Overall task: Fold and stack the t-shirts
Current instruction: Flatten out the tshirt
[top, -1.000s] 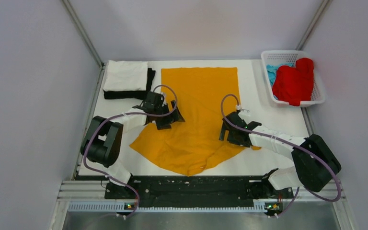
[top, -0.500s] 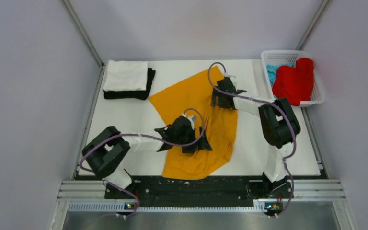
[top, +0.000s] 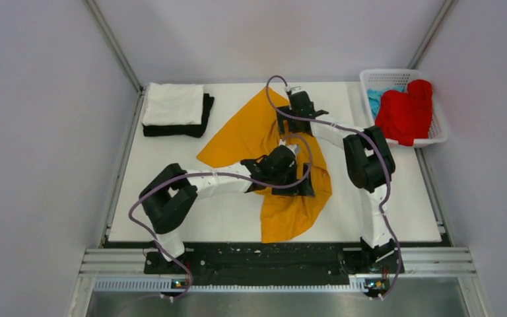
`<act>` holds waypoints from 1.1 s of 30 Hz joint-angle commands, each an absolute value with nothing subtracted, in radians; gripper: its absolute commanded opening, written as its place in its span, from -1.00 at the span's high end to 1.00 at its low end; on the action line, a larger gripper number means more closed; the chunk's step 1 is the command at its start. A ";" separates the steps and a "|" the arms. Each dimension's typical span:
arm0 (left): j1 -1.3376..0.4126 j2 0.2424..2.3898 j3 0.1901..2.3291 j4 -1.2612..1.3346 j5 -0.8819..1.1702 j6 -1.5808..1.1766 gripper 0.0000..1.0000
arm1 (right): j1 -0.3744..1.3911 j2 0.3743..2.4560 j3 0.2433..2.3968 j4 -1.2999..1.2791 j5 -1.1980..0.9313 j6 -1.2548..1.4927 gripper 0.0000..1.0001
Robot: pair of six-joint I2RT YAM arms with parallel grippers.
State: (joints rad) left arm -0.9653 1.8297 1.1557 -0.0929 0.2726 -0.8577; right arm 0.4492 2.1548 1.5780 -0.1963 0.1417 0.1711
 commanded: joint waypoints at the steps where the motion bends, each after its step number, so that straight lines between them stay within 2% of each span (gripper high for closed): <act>1: -0.953 1.596 1.121 -0.332 -0.087 -0.763 -0.97 | 0.436 1.951 1.508 -0.218 0.290 0.152 -0.98; 4: -0.877 1.498 1.054 -0.429 -0.212 -0.763 -0.97 | 0.425 1.831 1.388 -0.248 0.319 0.183 -0.98; 9: -0.609 1.472 0.968 -0.345 -0.114 -0.731 -0.98 | 0.426 1.698 1.196 -0.235 0.251 0.165 -0.97; 14: -0.443 1.655 1.124 -0.285 -0.058 -0.639 -0.98 | 0.425 1.779 1.245 -0.293 0.302 0.146 -0.97; 19: -0.321 1.911 1.360 -0.378 0.083 -0.613 -0.98 | 0.425 1.883 1.325 -0.299 0.311 0.140 -0.96; 23: -0.273 2.016 1.417 -0.404 0.108 -0.623 -0.97 | 0.425 1.922 1.332 -0.314 0.299 0.169 -0.95; 28: -0.261 2.013 1.321 -0.368 0.211 -0.652 -0.98 | 0.424 1.988 1.340 -0.306 0.335 0.201 -0.93; 33: -0.271 1.852 1.056 -0.262 0.288 -0.700 -0.98 | 0.424 2.127 1.476 -0.318 0.285 0.236 -0.76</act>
State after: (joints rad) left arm -0.2508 1.9312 1.2659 -0.2379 0.1814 -0.6575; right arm 0.4271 2.0144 1.3785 -0.3161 0.2966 0.2012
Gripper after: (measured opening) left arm 0.986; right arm 0.892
